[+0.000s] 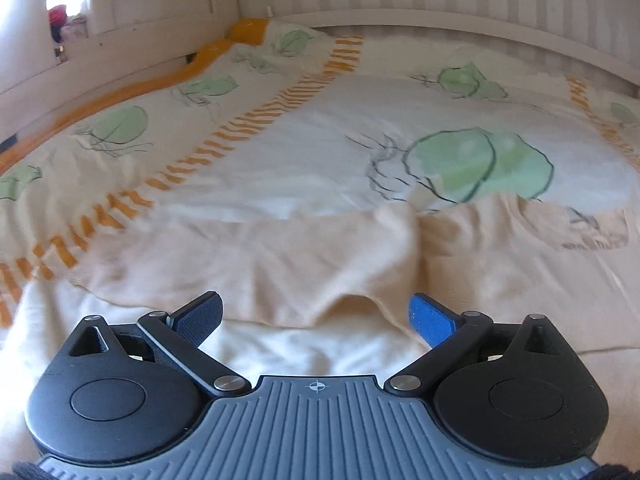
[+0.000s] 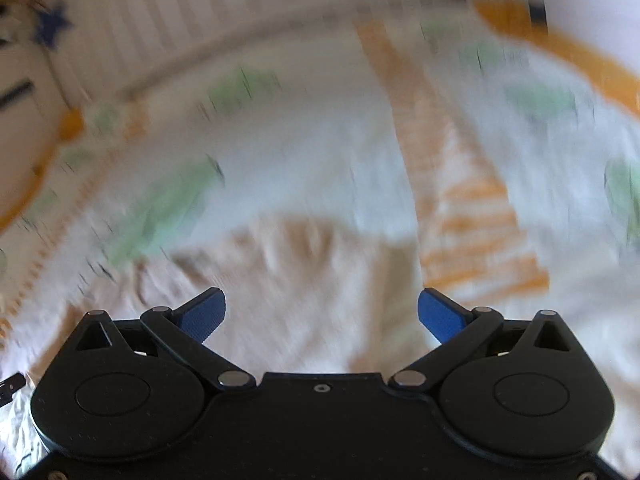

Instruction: Fold small clothes

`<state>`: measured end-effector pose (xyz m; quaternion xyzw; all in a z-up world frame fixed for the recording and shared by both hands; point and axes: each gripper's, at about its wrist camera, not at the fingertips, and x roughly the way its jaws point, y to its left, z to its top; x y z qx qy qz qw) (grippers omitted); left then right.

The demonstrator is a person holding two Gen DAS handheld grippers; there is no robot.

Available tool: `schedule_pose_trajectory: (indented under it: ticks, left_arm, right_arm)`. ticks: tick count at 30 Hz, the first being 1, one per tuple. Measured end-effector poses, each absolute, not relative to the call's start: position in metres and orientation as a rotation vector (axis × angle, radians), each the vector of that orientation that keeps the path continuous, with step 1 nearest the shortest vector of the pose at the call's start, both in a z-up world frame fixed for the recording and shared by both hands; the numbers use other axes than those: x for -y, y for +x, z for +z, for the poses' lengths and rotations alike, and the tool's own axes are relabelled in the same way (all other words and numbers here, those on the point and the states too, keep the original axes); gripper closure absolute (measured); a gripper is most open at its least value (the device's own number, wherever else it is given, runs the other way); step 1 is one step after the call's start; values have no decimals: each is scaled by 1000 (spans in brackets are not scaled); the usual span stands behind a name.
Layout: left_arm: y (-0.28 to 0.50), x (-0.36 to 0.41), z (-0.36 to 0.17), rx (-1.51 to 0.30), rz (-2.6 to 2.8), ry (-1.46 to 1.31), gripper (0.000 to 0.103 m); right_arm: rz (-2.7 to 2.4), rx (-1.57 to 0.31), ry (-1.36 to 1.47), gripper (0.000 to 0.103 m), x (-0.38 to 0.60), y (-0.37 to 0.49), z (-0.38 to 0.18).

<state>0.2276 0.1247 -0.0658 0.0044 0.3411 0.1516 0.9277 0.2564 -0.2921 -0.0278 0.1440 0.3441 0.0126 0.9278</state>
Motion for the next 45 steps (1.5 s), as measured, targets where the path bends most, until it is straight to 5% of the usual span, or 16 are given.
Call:
schedule_pose_trajectory:
  ticks: [3,10,32,33,37,38,45]
  left_arm:
    - [227,-149,-57,-734,347,-19,2]
    - [222,-224,-52,-784,496,-187,3]
    - [259,-350,-102,-760,613,-538,5]
    - [261,-351,-102,-759,620,-528,9]
    - [267,-350,-95,-761,702,-462,80]
    - [266,-349,-91,-754,715,-466,90]
    - [262,-285,-29,-633,564,-365,91]
  right_arm:
    - [72,-575,247,0,279,244,-13]
    - [209,-697,275,1,251,257,-35]
    - [346,-622,161,1,209,240,-44]
    - [348,-632,170,1,210,241,-46]
    - [353,-653,195,1,210,241,-47]
    - [352,-652,197,1,211,240,-46]
    - [306,-672,263,1,226,243,-37]
